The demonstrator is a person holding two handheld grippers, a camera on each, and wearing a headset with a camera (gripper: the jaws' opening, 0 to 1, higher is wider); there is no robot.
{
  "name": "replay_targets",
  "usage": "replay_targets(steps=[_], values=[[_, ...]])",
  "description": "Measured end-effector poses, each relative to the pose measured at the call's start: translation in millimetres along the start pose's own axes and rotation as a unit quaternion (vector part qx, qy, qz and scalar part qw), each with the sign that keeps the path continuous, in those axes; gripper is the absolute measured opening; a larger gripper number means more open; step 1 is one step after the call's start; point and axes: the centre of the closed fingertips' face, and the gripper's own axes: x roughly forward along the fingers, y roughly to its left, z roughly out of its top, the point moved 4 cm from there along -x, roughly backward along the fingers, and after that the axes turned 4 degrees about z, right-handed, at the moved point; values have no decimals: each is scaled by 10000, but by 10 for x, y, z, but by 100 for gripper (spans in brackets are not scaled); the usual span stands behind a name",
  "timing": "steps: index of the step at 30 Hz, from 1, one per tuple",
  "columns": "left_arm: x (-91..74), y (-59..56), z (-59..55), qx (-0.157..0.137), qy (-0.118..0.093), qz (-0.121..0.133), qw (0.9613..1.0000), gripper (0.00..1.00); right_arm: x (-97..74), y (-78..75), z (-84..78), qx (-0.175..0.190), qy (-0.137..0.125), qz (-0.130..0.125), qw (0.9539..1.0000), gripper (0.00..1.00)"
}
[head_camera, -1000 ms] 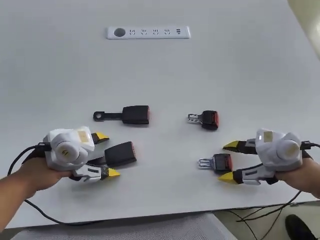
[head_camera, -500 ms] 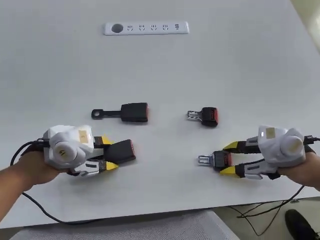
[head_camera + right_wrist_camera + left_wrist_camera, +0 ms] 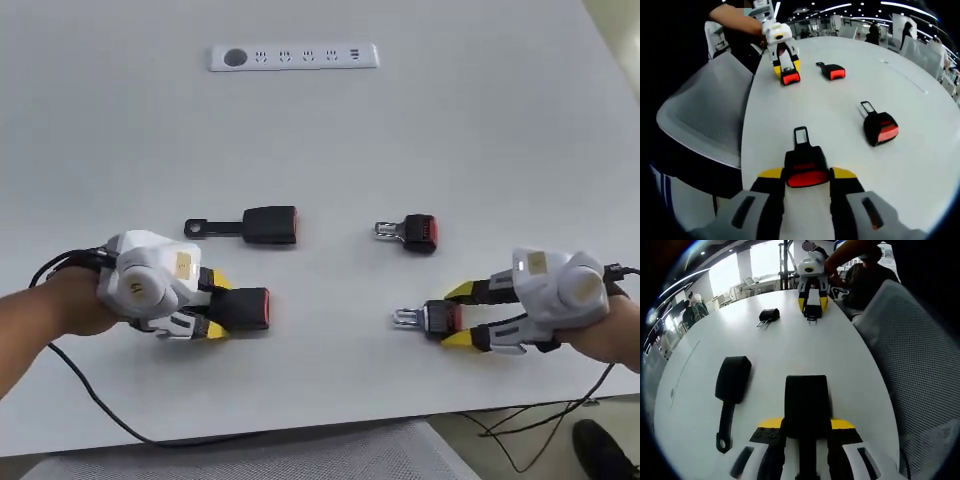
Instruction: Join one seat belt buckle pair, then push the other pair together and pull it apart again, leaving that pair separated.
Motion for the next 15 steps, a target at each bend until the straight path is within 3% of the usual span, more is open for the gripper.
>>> replay_targets(steps=[7, 15], values=[[3, -29, 18, -25, 48, 8, 10000, 33, 58, 10, 65, -73, -99, 40, 9999, 34], [17, -37, 37, -32, 81, 9, 10000, 33, 182, -46, 181, -163, -404, 79, 9990, 34]])
